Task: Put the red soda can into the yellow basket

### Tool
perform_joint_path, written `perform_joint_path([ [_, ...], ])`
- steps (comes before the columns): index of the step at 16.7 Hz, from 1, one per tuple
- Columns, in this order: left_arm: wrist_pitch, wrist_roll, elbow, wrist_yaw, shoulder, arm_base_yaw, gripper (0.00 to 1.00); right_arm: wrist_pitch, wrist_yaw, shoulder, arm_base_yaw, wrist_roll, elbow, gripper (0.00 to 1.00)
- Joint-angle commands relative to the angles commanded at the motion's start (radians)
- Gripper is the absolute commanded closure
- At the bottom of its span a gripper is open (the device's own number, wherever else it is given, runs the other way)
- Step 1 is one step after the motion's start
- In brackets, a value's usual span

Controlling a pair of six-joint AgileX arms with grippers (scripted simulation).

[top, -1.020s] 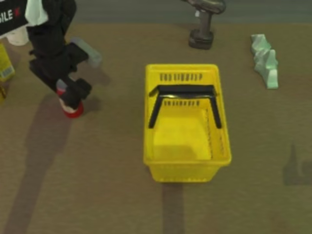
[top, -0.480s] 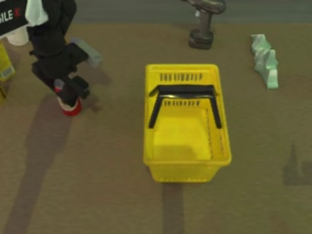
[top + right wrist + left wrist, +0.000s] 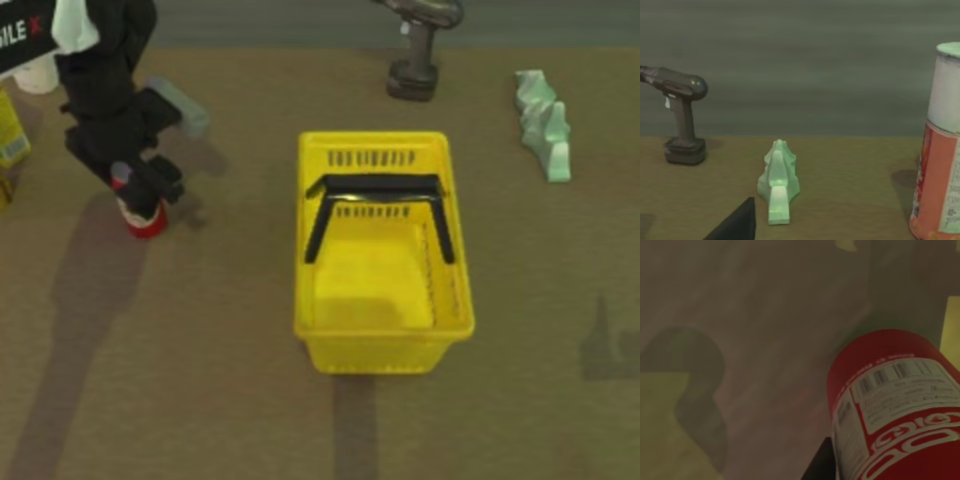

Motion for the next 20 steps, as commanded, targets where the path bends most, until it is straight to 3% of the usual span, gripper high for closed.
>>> perform_joint_path([
  [3, 0.060, -0.019, -0.013, 0.049, 0.000, -0.006, 1.00, 0.000, 0.000, 0.000, 0.000, 0.000, 0.000, 0.00],
  [7, 0.275, -0.089, -0.064, 0.212, -0.013, -0.024, 1.00, 0.000, 0.000, 0.000, 0.000, 0.000, 0.000, 0.00],
  [20, 1.527, -0.489, -0.425, 1.042, -0.138, -0.106, 1.00, 0.000, 0.000, 0.000, 0.000, 0.000, 0.000, 0.00],
])
